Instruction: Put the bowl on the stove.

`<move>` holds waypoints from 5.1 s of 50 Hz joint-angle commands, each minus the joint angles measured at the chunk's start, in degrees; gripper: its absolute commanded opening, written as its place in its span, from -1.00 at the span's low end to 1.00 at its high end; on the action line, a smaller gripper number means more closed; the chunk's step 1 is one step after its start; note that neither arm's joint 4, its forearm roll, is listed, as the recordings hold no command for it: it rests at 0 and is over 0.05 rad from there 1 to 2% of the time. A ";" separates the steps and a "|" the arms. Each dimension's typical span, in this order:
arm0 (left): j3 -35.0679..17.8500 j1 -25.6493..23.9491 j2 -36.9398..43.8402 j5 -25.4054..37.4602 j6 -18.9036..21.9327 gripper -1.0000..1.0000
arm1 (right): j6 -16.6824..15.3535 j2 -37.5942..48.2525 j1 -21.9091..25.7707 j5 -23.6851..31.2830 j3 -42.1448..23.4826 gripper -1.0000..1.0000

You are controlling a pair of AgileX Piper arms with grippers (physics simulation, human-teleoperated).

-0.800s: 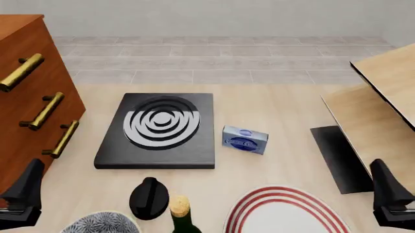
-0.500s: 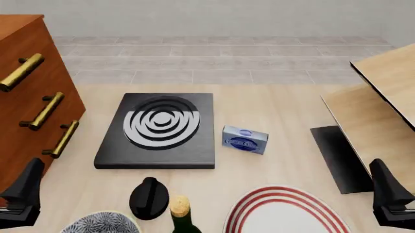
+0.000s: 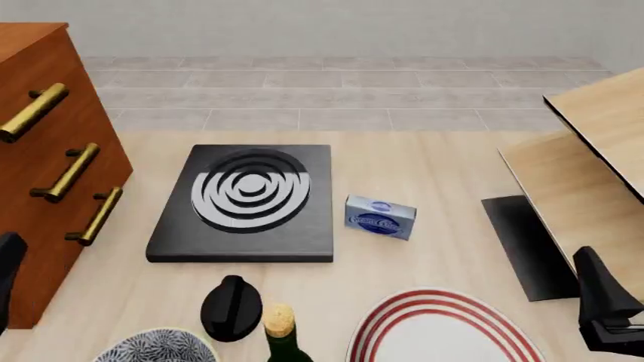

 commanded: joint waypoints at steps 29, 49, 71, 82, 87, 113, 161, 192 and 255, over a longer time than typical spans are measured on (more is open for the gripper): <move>-23.88 -8.13 3.53 34.23 -0.39 1.00 | 0.00 0.00 0.00 0.00 0.00 1.00; -26.42 -10.04 6.43 40.13 0.05 1.00 | 0.00 0.00 0.00 0.00 0.00 1.00; -19.02 -14.60 8.09 41.17 -5.69 1.00 | 0.00 0.00 0.00 0.00 0.00 1.00; -19.05 -14.10 9.56 40.83 -3.61 1.00 | 0.00 0.00 0.00 0.00 0.00 1.00; -20.62 -13.11 10.23 42.21 -1.79 1.00 | 0.00 0.00 0.00 0.00 0.00 1.00; -19.28 -14.08 10.19 44.75 -0.53 1.00 | 0.00 0.00 0.00 0.00 0.00 1.00; -8.46 -17.14 7.91 41.22 -5.21 1.00 | 0.00 0.00 0.00 0.00 0.00 1.00; -4.87 -13.39 6.27 38.99 -5.00 1.00 | 0.00 0.00 0.00 0.00 0.00 1.00; 3.04 -13.26 7.64 32.30 -5.73 1.00 | 0.00 0.00 0.00 0.00 0.00 1.00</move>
